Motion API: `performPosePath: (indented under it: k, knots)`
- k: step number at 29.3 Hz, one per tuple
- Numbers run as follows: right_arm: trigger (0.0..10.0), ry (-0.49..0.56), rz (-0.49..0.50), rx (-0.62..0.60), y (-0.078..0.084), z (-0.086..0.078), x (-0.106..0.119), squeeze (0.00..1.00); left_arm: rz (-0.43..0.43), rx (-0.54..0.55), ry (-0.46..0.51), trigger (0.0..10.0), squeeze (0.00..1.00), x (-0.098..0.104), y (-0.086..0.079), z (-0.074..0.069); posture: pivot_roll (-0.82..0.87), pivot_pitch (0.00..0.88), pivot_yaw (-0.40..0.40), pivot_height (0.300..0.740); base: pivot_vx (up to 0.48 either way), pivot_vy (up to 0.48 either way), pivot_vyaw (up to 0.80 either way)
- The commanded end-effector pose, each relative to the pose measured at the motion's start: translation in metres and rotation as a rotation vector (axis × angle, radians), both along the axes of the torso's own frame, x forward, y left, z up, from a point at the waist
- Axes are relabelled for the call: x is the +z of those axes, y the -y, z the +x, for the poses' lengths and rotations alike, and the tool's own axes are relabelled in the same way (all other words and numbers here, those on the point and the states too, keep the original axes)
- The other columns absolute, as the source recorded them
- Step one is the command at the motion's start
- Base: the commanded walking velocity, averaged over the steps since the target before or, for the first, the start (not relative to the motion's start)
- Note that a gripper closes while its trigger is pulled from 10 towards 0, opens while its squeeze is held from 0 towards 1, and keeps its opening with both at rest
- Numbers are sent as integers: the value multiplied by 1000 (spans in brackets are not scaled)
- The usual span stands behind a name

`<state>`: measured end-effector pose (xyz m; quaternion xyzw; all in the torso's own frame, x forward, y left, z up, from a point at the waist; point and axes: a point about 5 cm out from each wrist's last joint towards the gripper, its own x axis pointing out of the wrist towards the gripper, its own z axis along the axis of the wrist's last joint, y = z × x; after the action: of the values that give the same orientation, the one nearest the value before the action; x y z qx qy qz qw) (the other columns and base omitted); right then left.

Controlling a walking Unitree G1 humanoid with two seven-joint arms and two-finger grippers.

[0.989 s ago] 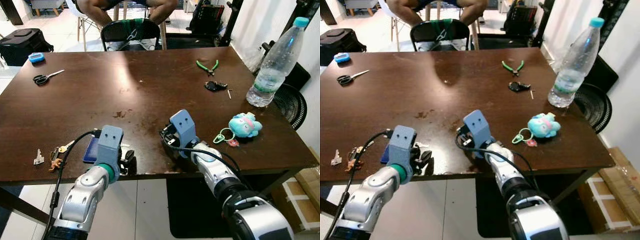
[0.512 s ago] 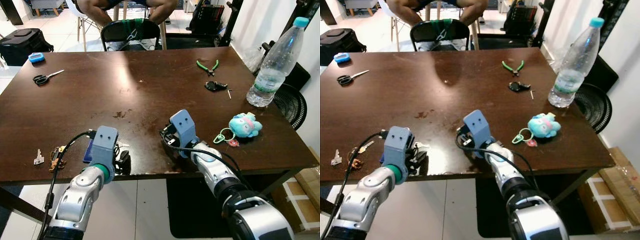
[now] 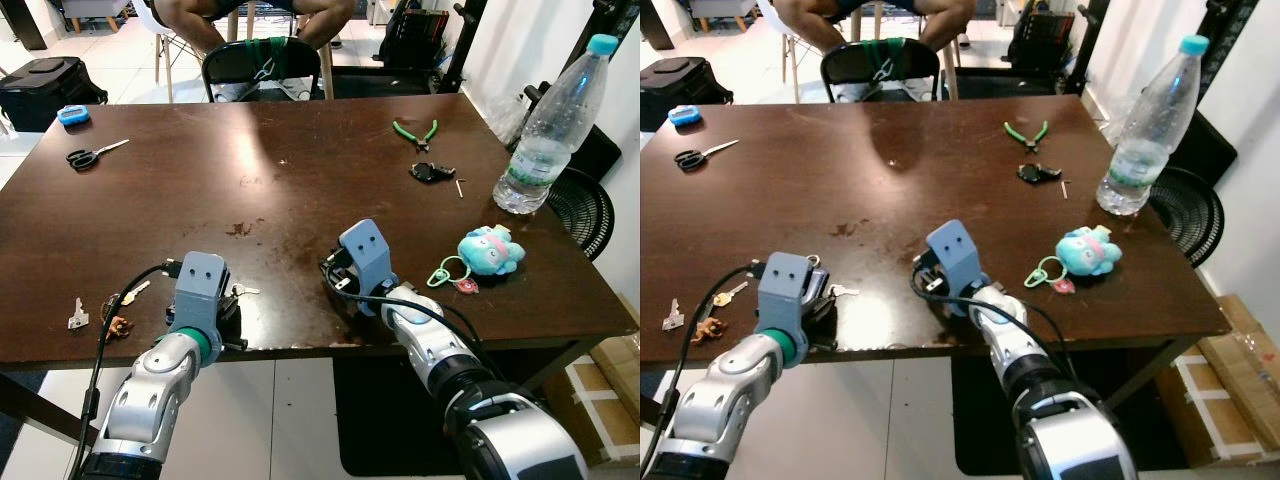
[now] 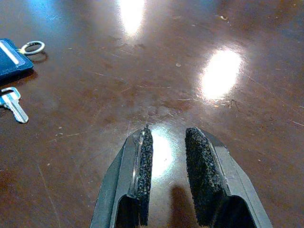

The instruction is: Hang keys on a hook

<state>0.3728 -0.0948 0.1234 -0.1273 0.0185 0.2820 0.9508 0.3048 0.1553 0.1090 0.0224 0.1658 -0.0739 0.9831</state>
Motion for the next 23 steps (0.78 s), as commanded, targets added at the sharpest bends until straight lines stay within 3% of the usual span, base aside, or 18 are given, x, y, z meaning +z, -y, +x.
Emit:
performPosePath:
  k: [1,8,9,10,11,12,13,15,20,22,23]
  knots:
    - [10000,-10,3,3,-1,-1,-3,0,4,21,-30,0,0,-9,-5,-3,14,69,87,740,0,0,0]
    - [10000,-10,2,4,-1,-1,-3,0,-2,29,-9,0,0,-5,-5,-3,14,69,86,740,0,0,0]
    - [10000,-9,4,4,0,-2,-3,0,-7,45,93,0,0,14,-5,-2,12,71,87,740,0,0,0]
    - [10000,-6,10,2,0,-2,-3,0,2,64,216,2471,0,36,-6,-3,12,71,87,740,0,0,0]
    - [10000,-6,10,2,0,-2,-3,0,2,64,216,2471,0,36,-6,-3,12,71,87,740,0,0,0]
    - [10000,1,26,1,0,-1,-2,0,26,100,365,10000,0,64,-7,-6,16,70,84,740,0,0,0]
    - [10000,14,54,-1,0,-1,1,0,48,129,515,10000,0,94,-7,-14,19,70,82,740,0,0,0]
    - [10000,34,90,-5,1,0,6,0,64,143,658,10000,0,123,-5,-26,22,69,78,740,0,0,0]
    - [10000,40,98,-6,1,0,7,0,63,137,682,10000,0,129,-3,-28,22,69,78,740,0,0,0]
    - [10000,88,151,-35,5,2,16,0,26,64,759,10000,0,152,15,-35,20,67,68,740,0,0,0]
    - [10000,88,151,-35,5,2,16,0,26,64,759,10000,0,152,15,-35,20,67,68,740,0,0,0]
